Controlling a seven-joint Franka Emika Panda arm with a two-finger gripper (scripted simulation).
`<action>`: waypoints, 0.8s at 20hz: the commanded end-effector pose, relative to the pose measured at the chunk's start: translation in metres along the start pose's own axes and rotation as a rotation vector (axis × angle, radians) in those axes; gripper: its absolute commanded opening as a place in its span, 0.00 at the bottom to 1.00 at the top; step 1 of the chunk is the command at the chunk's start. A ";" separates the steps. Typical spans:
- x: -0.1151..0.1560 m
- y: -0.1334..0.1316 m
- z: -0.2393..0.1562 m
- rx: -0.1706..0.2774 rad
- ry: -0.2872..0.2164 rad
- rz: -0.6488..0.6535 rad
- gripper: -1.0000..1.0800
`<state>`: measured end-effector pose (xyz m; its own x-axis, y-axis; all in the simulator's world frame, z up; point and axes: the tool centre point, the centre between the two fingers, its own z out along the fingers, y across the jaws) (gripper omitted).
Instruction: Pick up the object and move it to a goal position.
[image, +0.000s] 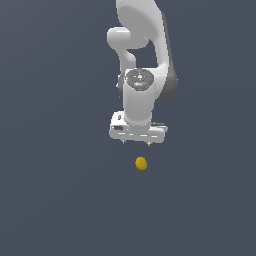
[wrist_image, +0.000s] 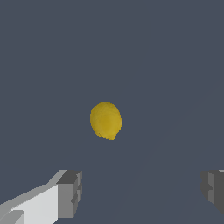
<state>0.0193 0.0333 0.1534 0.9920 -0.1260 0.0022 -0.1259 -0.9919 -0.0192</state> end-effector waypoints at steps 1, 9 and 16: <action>0.004 -0.003 0.008 0.000 -0.001 0.055 0.96; 0.018 -0.015 0.037 -0.005 -0.003 0.257 0.96; 0.027 -0.025 0.059 -0.013 -0.001 0.404 0.96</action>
<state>0.0474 0.0539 0.0991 0.8773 -0.4799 -0.0047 -0.4800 -0.8773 -0.0076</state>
